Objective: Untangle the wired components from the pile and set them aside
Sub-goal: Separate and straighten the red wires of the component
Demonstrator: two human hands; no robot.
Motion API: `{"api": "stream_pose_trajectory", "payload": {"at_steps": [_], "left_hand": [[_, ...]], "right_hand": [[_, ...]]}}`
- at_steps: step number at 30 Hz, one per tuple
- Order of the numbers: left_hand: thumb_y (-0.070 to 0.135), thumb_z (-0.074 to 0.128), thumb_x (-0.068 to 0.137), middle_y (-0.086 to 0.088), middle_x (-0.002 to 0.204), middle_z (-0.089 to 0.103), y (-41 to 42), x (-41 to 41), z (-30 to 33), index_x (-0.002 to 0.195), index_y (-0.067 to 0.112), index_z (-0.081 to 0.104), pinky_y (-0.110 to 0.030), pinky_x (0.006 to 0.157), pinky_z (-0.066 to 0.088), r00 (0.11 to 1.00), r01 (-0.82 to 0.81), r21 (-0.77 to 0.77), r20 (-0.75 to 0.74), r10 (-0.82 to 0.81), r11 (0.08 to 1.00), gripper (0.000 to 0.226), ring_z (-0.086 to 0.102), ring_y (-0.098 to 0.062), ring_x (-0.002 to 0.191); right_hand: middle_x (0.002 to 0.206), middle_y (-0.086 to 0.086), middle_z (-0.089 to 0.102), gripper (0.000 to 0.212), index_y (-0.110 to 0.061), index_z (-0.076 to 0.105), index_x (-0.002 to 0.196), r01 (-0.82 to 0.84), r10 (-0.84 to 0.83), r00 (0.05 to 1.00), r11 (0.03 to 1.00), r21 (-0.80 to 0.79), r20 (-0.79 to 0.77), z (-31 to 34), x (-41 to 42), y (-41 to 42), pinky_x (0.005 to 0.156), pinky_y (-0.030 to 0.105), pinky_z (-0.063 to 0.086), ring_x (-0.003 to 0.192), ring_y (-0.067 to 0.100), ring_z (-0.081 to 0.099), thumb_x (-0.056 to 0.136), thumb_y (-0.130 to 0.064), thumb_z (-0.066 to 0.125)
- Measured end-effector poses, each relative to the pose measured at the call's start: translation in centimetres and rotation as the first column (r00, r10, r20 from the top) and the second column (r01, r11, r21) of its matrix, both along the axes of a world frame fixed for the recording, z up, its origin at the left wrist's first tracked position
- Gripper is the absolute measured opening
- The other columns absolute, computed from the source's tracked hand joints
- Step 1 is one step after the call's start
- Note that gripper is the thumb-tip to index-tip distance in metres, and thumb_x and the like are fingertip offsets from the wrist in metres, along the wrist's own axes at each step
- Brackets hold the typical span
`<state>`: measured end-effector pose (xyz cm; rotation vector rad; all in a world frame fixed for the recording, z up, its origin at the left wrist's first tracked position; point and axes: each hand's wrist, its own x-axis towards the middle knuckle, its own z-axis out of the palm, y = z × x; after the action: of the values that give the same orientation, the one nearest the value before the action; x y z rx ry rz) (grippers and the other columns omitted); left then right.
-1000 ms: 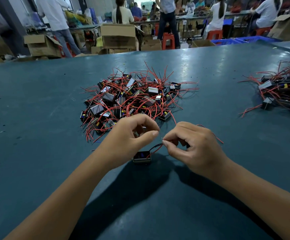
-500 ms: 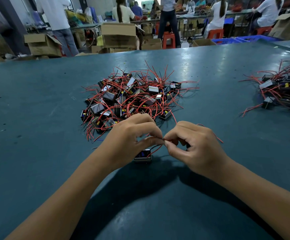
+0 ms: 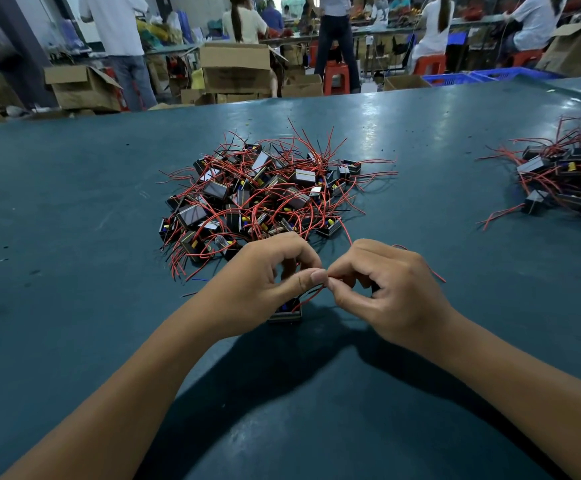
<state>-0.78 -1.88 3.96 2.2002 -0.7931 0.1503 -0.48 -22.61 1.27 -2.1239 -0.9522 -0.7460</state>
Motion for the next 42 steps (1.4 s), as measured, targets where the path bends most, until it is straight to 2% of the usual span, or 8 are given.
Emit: {"api": "stream_pose_trajectory", "payload": {"at_steps": [10, 15, 17, 19, 26, 30, 37, 42], "left_hand": [[0.015, 0.06, 0.099, 0.015, 0.077, 0.049, -1.0, -0.7, 0.1, 0.086, 0.018, 0.058, -0.009, 0.061, 0.033, 0.997, -0.063, 0.026, 0.038, 0.062, 0.998, 0.014, 0.047, 0.005, 0.066], [0.013, 0.054, 0.098, 0.015, 0.057, 0.043, -1.8, -0.8, -0.3, 0.077, 0.014, 0.054, -0.019, 0.051, 0.028, 0.967, -0.165, -0.07, -0.206, 0.148, 0.984, 0.021, 0.034, -0.003, 0.05], [0.013, 0.051, 0.097, 0.011, 0.055, 0.037, -2.1, -0.8, -0.6, 0.076, 0.011, 0.052, -0.03, 0.05, 0.027, 0.933, -0.207, -0.112, -0.321, 0.161, 0.972, 0.02, 0.03, -0.009, 0.05], [0.019, 0.052, 0.095, 0.005, 0.057, 0.038, -2.0, -0.7, -0.8, 0.077, 0.012, 0.054, -0.031, 0.051, 0.026, 0.916, -0.216, -0.144, -0.371, 0.15, 0.966, 0.02, 0.031, -0.013, 0.052], [0.032, 0.067, 0.095, 0.028, 0.071, 0.058, 0.0, 0.0, -0.5, 0.094, 0.028, 0.066, -0.014, 0.054, 0.035, 0.972, -0.009, 0.047, -0.234, 0.02, 0.999, 0.004, 0.043, -0.001, 0.057], [0.027, 0.066, 0.096, 0.029, 0.068, 0.058, -0.1, 0.1, -0.6, 0.087, 0.025, 0.067, -0.015, 0.052, 0.034, 0.986, -0.027, 0.104, -0.162, 0.044, 0.994, 0.009, 0.043, -0.002, 0.054], [0.032, 0.064, 0.096, 0.02, 0.067, 0.058, 1.2, 0.3, 0.1, 0.087, 0.021, 0.069, -0.019, 0.055, 0.036, 0.973, 0.056, 0.139, -0.231, -0.023, 0.989, 0.015, 0.045, -0.003, 0.057], [0.023, 0.066, 0.096, 0.03, 0.064, 0.055, 1.6, 0.6, 0.2, 0.097, 0.017, 0.069, -0.01, 0.054, 0.033, 0.986, -0.068, 0.093, -0.143, 0.08, 0.993, 0.006, 0.043, 0.0, 0.053]], "right_hand": [[0.069, -0.007, 0.056, 0.007, -0.009, 0.069, 0.076, 0.004, -0.001, 0.998, 0.999, 0.051, -0.057, 0.0, -0.1, 0.1, 0.065, 0.007, 0.032, 0.064, -0.004, 0.045, 0.082, -0.007, 0.071], [0.07, -0.012, 0.052, 0.009, -0.011, 0.067, 0.075, 0.006, -0.004, 0.998, 1.0, 0.029, -0.055, -0.3, -0.1, 0.4, 0.064, 0.007, 0.032, 0.064, -0.005, 0.044, 0.082, -0.008, 0.071], [0.069, -0.011, 0.053, 0.01, -0.011, 0.066, 0.074, 0.012, -0.012, 0.999, 1.0, 0.012, -0.048, -0.4, -0.1, 0.5, 0.063, 0.008, 0.032, 0.063, -0.003, 0.043, 0.082, -0.009, 0.071], [0.069, -0.009, 0.055, 0.01, -0.011, 0.066, 0.073, 0.014, -0.013, 0.998, 1.0, 0.018, -0.056, -0.5, 0.0, 0.5, 0.063, 0.008, 0.033, 0.063, -0.001, 0.044, 0.082, -0.008, 0.07], [0.069, -0.009, 0.057, 0.012, -0.01, 0.067, 0.075, -0.004, 0.01, 0.992, 0.999, 0.053, -0.123, -0.3, 0.2, 0.0, 0.063, 0.006, 0.032, 0.064, -0.004, 0.048, 0.083, -0.003, 0.074], [0.07, -0.009, 0.056, 0.009, -0.009, 0.068, 0.078, -0.029, 0.025, 0.989, 0.999, -0.023, -0.146, -0.2, 0.3, -0.4, 0.063, 0.007, 0.032, 0.065, 0.0, 0.048, 0.084, -0.006, 0.073], [0.072, -0.012, 0.061, 0.011, -0.016, 0.071, 0.079, -0.155, 0.114, 0.961, 0.977, -0.148, -0.251, 0.7, 1.0, -1.8, 0.07, 0.015, 0.039, 0.072, 0.004, 0.052, 0.087, -0.023, 0.072], [0.082, -0.01, 0.069, 0.019, -0.017, 0.074, 0.093, -0.082, 0.07, 0.915, 0.997, -0.014, -0.398, 1.2, 1.7, -2.6, 0.08, 0.028, 0.05, 0.084, 0.011, 0.065, 0.099, -0.025, 0.058]]}}
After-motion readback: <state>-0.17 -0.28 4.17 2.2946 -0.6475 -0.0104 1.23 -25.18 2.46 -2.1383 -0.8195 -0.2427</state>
